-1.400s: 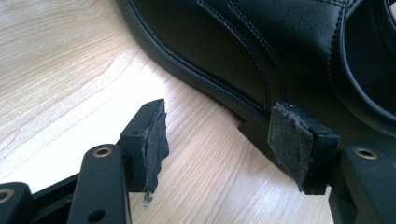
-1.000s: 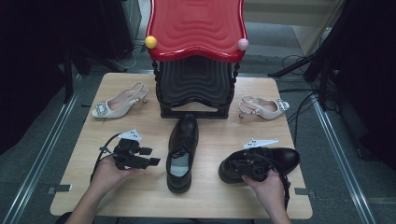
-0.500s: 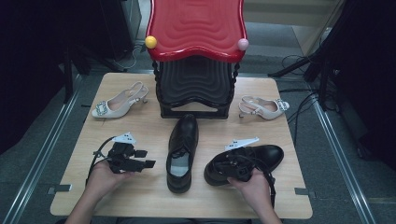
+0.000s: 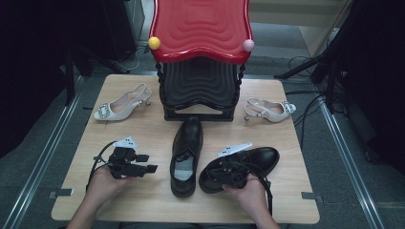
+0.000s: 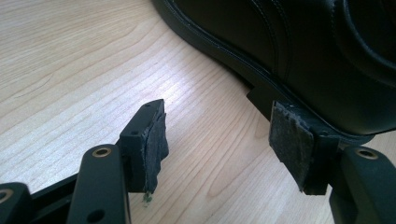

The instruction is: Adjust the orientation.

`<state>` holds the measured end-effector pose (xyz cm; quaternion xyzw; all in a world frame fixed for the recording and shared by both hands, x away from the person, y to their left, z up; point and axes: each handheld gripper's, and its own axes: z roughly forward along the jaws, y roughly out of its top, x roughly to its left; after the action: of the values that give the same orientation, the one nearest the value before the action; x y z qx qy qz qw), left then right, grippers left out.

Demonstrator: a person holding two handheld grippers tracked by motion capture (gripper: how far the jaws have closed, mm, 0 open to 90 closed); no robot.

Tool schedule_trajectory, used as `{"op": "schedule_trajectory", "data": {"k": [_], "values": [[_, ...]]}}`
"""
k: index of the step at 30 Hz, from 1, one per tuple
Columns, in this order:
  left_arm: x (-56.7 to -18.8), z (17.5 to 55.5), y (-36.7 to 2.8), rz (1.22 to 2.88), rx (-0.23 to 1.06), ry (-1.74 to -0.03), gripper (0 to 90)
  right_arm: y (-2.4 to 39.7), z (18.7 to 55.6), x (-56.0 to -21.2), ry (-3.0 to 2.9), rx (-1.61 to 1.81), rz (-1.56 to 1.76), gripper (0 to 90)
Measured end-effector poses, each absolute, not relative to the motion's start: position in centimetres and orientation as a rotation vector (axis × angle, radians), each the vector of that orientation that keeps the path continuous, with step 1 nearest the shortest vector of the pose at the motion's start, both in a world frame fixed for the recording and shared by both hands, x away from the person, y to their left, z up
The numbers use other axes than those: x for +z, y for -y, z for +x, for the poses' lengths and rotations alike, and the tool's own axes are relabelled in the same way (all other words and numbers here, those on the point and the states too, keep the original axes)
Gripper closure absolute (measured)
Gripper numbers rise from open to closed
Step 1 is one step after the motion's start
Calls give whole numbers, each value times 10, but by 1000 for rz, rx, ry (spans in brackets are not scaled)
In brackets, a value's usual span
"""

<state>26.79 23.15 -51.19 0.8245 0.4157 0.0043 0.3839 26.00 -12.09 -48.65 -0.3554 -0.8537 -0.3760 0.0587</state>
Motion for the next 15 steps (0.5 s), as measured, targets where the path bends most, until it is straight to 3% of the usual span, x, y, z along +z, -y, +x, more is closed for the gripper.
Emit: {"op": "schedule_trajectory", "data": {"k": [15], "values": [[-511, 273, -224, 2115, 10, -1021, 369, 139, 256, -470, 2591, -1284, -1097, 900]]}}
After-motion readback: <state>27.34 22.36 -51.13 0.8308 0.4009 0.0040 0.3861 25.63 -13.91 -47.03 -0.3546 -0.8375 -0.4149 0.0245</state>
